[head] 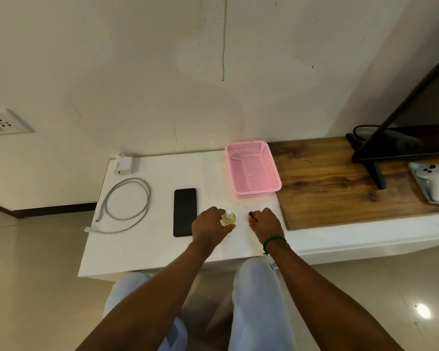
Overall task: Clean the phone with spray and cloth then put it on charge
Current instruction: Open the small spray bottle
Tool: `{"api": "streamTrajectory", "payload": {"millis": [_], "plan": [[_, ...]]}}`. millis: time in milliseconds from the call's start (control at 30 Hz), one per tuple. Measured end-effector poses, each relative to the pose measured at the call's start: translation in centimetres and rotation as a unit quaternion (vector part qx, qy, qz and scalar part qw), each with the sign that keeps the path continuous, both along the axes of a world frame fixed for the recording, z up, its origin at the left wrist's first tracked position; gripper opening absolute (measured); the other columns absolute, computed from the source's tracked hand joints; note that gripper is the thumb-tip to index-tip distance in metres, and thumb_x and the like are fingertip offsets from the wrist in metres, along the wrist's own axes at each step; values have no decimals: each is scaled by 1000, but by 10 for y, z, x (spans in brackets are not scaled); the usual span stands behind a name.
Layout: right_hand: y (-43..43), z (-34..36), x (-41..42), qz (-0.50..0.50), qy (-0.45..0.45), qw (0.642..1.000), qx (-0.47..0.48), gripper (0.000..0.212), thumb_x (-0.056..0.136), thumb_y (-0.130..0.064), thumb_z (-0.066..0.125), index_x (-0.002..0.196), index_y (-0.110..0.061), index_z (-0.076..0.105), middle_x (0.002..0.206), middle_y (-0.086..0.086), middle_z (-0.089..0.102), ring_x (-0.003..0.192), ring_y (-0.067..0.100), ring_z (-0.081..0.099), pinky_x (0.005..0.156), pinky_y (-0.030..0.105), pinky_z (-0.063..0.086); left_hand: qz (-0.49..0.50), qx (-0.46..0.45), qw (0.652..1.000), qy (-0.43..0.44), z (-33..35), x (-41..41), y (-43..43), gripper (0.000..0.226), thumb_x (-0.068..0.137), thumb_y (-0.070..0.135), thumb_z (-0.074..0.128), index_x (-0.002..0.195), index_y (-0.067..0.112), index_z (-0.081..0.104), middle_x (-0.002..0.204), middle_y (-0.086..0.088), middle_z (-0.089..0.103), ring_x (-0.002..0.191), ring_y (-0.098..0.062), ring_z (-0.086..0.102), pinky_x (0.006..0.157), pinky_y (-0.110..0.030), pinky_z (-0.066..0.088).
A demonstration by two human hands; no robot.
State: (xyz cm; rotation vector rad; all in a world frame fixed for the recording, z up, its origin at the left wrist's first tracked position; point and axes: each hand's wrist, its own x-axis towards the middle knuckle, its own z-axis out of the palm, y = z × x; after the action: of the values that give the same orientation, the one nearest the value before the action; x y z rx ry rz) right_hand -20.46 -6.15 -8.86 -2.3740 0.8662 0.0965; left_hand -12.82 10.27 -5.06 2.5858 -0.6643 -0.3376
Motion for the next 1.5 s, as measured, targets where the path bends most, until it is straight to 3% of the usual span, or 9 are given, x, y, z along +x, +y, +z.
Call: {"api": "streamTrajectory", "payload": {"millis": [133, 933, 1100, 1233, 1367, 1500], "plan": [[0, -4, -1, 22, -3, 999, -36, 31, 97, -24, 44, 121, -13, 58, 111, 12, 51, 94, 26, 58, 85, 29, 47, -1, 4, 1000, 12, 0, 2, -1, 47, 79, 54, 66, 117, 26, 62, 112, 6, 64, 102, -16, 60, 81, -29, 48], [5, 16, -3, 18, 6, 999, -27, 32, 96, -28, 45, 122, -16, 59, 111, 13, 57, 95, 27, 60, 89, 32, 49, -4, -14, 998, 55, 8, -4, 3, 54, 78, 52, 69, 125, 29, 57, 120, 5, 62, 109, -17, 58, 88, -32, 47], [7, 34, -3, -17, 8, 998, -62, 29, 94, -29, 45, 101, -9, 66, 113, 7, 51, 85, 26, 62, 76, 26, 46, 0, -29, 997, 68, 13, -5, 6, 55, 75, 56, 70, 123, 32, 57, 119, 5, 62, 108, -18, 58, 86, -32, 47], [15, 58, 4, -29, -72, 994, -80, 23, 91, -23, 53, 101, -6, 66, 112, 11, 53, 89, 27, 59, 75, 27, 42, 8, -50, 996, 69, 15, -6, 7, 63, 76, 57, 69, 130, 29, 54, 128, 7, 58, 117, -15, 54, 92, -30, 43], [32, 79, 12, -7, -193, 980, -37, 27, 89, -29, 56, 92, -4, 68, 92, 12, 65, 84, 24, 60, 69, 23, 38, 16, -91, 993, 69, 18, -9, 4, 57, 79, 54, 69, 126, 25, 59, 128, 5, 62, 115, -15, 57, 87, -21, 39], [52, 85, 15, 41, -175, 984, -17, 39, 83, -42, 63, 104, -9, 66, 97, 5, 66, 84, 18, 61, 73, 26, 50, 34, -109, 991, 66, 17, -12, 2, 46, 84, 51, 64, 119, 22, 65, 121, 4, 67, 108, -15, 62, 83, -19, 41]]}}
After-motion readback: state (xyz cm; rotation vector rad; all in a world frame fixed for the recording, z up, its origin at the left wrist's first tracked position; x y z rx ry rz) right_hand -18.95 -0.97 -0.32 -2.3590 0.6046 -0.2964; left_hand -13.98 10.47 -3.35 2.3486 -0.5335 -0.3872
